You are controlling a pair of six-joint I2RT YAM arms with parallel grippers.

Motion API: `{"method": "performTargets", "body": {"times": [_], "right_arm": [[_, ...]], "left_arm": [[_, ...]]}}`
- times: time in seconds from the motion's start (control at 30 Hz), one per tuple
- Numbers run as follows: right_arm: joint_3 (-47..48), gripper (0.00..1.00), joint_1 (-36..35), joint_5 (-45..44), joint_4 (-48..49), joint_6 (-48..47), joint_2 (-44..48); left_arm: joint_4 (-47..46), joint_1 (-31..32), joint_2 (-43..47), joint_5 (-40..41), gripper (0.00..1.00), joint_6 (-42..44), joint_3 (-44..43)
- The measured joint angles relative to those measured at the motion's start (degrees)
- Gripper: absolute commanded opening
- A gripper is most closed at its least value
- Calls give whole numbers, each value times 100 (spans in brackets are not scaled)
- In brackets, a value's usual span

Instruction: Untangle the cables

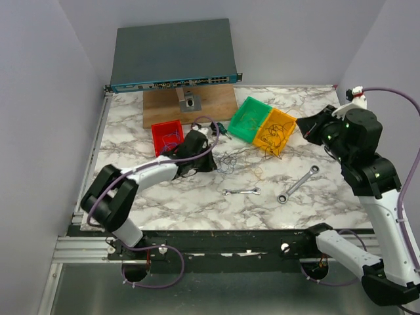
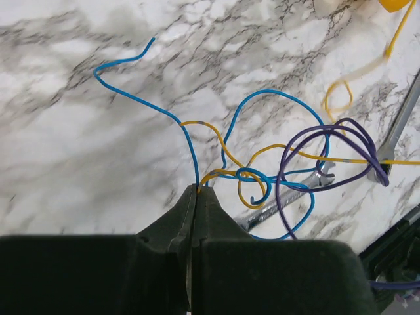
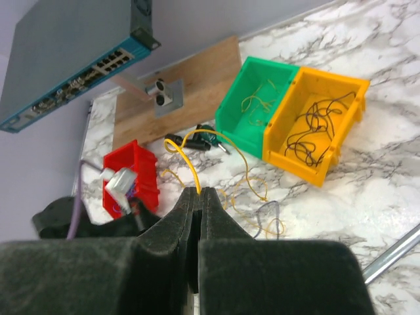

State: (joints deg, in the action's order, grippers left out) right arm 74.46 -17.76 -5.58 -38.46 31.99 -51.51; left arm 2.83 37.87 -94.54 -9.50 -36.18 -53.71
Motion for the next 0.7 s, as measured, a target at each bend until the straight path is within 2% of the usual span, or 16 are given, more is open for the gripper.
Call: {"method": "performTargets", "body": {"times": [0.27, 0.4, 0.6, 0.7], "right_arm": [[361, 1, -2, -643, -105, -131, -238], [240, 1, 0, -1366, -107, 103, -140], [-284, 1, 0, -2664, -76, 549, 407], [-391, 1, 24, -2487, 28, 426, 479]], "left_arm": [[-48, -852, 2175, 76, 0, -116, 1508], [35, -1279, 3244, 463, 0, -387, 2159], [306, -1888, 4293, 953, 0, -955, 2782], [332, -2052, 4666, 1019, 0, -1038, 3010]]}}
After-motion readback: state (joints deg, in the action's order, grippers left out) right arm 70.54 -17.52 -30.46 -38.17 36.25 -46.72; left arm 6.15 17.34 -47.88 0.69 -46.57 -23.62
